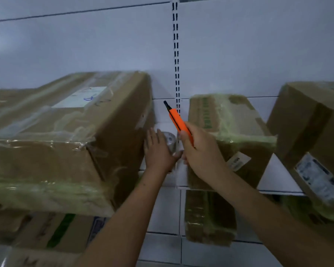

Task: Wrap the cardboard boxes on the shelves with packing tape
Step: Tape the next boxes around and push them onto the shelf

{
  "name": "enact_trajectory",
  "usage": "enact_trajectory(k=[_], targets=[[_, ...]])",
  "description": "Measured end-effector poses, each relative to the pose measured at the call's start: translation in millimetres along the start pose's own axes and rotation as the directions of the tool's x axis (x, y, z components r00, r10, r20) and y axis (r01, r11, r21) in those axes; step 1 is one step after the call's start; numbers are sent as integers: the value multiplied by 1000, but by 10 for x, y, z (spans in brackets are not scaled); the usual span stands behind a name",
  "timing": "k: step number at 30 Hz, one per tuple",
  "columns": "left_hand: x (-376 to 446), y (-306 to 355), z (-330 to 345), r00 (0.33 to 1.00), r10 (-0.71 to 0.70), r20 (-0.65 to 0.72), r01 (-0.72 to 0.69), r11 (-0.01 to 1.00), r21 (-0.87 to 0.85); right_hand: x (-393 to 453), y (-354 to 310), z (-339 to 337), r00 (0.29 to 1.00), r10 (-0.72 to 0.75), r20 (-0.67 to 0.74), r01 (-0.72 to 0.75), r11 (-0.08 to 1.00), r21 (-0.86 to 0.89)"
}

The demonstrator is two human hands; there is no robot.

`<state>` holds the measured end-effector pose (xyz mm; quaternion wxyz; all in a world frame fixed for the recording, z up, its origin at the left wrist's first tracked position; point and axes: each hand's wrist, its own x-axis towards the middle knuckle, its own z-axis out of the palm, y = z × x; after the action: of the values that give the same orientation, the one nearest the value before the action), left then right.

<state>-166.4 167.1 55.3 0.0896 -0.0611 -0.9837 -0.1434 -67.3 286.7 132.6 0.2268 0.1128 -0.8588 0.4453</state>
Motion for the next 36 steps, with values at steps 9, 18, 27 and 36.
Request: enact_trajectory(k=[9, 18, 27, 36], targets=[[-1569, -285, 402, 944, -82, -319, -47, 925, -378, -39, -24, 280, 998, 32, 51, -33, 999, 11], [-1458, -410, 394, 827, -555, 85, 394, 465, -793, -78, 378, 994, 979, 193, 72, -185, 977, -106], [-1151, -539, 55, 751, -474, 461, 568, 106, -816, -49, 499, 1139, 956, 276, 104, -244, 938, -247], [-1154, -503, -284, 712, -173, 681, 554, -457, -696, 13, 518, 1183, 935, 343, 94, -308, 913, -266]])
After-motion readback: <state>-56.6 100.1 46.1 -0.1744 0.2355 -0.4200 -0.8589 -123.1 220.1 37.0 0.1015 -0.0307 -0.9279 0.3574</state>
